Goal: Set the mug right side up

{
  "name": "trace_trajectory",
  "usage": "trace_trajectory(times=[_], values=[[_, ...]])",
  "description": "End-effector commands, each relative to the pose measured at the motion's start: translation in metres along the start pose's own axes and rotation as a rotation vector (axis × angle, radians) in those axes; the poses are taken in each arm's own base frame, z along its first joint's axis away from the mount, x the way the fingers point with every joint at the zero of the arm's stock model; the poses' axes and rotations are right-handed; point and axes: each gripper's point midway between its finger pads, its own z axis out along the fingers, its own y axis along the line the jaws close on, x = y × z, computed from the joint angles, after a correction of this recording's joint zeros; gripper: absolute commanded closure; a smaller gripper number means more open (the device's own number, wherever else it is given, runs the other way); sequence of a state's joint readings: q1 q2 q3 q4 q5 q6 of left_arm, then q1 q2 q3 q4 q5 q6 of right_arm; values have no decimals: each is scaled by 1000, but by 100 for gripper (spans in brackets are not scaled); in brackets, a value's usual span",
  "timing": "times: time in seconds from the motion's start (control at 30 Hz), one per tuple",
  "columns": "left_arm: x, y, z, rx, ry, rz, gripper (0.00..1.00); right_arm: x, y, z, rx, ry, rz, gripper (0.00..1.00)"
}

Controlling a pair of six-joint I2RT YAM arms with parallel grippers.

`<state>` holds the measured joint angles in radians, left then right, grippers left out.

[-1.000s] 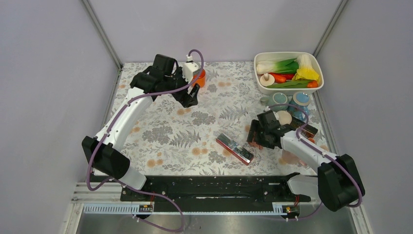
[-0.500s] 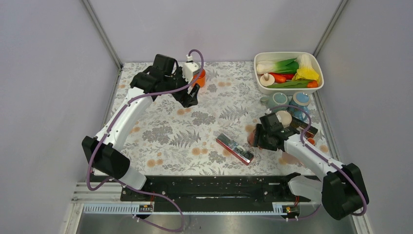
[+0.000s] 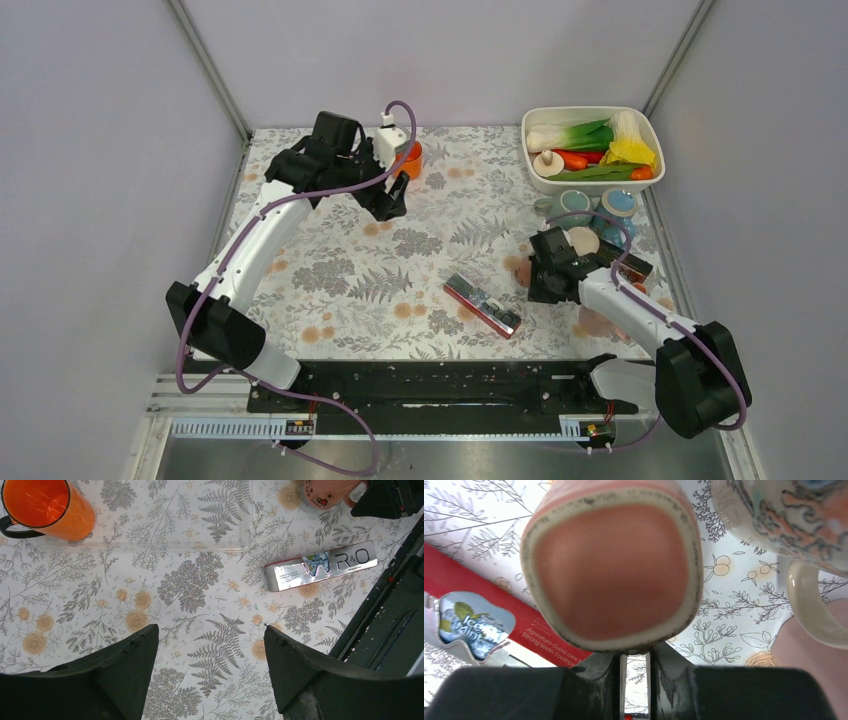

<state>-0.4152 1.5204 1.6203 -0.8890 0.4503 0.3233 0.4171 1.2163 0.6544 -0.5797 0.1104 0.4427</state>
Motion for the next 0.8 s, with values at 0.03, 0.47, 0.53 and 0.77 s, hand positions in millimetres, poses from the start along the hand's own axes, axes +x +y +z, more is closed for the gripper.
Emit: trace_trajectory(times=[0.03, 0.47, 0.53, 0.77], values=[[-17, -10, -11, 26, -74, -3, 21, -38, 22, -29, -104, -134, -33, 100], [-68, -90, -3, 492, -168, -414, 13, -98, 134, -175, -823, -394, 50, 100], [-82, -101, -1, 555, -196, -463, 13, -104, 143, -193, -901, -422, 73, 100], [-93, -144, 17, 681, -176, -518, 15, -114, 161, -234, -1064, -470, 100, 100]])
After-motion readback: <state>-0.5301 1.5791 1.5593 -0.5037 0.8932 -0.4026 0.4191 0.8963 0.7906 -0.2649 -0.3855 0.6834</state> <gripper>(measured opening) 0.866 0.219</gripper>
